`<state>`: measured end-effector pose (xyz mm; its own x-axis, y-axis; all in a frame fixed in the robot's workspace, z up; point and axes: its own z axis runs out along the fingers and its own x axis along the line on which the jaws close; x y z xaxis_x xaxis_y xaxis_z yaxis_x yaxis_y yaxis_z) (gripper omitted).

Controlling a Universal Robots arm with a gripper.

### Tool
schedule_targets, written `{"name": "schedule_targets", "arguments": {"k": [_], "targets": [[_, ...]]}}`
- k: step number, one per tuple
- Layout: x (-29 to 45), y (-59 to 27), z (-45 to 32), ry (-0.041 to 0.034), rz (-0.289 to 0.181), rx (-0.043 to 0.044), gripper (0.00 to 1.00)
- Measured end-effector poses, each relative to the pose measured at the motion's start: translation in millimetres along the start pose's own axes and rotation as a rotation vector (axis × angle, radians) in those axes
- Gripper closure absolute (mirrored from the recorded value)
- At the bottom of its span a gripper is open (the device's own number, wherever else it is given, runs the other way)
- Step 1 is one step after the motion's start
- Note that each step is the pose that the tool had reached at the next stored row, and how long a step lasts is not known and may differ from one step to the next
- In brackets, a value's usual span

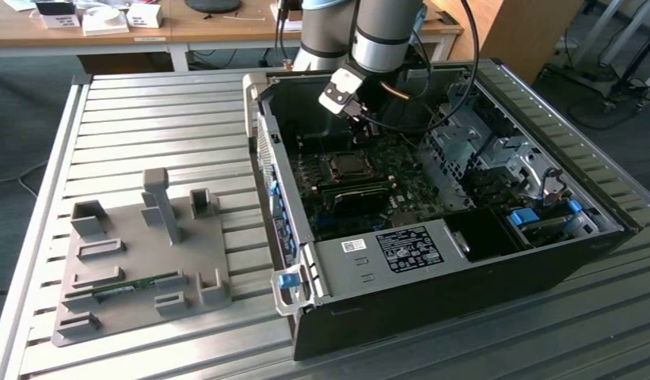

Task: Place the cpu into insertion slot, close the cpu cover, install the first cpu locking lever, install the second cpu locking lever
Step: 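Close the cpu cover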

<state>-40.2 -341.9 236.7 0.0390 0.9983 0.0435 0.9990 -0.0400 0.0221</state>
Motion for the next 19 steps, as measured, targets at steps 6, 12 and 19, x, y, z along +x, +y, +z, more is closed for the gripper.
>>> {"name": "schedule_targets", "arguments": {"k": [6, 12, 19], "targets": [[-0.1, -0.1, 0.4, 0.001, -0.046, 0.002, 0.89], [-0.1, -0.1, 1.0, 0.0033, -0.155, 0.0068, 0.89], [0.0, -0.1, 1.2, 0.0052, -0.235, 0.0102, 0.89]]}}
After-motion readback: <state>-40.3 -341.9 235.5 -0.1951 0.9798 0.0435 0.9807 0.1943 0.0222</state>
